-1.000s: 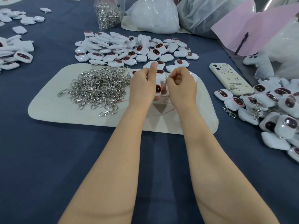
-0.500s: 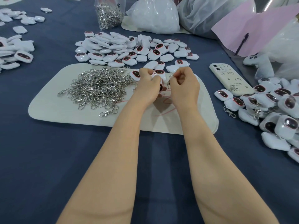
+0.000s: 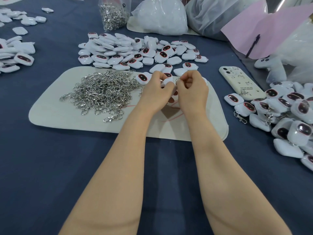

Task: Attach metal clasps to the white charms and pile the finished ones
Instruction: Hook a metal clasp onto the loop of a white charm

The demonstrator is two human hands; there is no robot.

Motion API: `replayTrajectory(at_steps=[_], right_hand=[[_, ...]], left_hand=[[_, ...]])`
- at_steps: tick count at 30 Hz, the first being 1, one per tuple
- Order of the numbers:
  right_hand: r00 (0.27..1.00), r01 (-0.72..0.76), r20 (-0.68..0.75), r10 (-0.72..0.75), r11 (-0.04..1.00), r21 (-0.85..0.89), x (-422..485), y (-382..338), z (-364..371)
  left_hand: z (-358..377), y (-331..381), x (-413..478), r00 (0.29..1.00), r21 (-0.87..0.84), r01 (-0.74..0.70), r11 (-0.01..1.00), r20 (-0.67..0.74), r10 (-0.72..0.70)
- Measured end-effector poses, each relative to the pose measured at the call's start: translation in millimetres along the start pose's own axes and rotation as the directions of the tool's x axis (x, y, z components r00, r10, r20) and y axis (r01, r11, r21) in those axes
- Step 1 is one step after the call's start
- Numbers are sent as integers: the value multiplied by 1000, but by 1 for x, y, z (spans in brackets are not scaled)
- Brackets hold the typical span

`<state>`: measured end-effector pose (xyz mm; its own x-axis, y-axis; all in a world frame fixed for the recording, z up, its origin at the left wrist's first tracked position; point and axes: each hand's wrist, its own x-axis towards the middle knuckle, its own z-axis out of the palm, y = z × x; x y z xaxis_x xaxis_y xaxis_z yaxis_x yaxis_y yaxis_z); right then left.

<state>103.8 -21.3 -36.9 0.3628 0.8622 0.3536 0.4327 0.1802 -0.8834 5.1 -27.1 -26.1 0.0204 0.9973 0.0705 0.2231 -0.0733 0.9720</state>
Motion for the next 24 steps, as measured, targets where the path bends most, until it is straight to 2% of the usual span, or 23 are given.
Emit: replayTrajectory(at_steps=[12, 19, 24], right_hand=[[997, 28, 73, -27, 1000, -7, 0, 0, 1], [994, 51, 99, -49, 998, -20, -1, 2, 2], [981, 137, 155, -118, 983, -119, -2, 2, 4]], left_hand=[[-5, -4, 5, 999, 92, -24, 995, 27, 22], [-5, -3, 5, 1000, 109, -21, 994, -8, 22], [-4, -3, 4, 1000, 126, -12, 992, -24, 16]])
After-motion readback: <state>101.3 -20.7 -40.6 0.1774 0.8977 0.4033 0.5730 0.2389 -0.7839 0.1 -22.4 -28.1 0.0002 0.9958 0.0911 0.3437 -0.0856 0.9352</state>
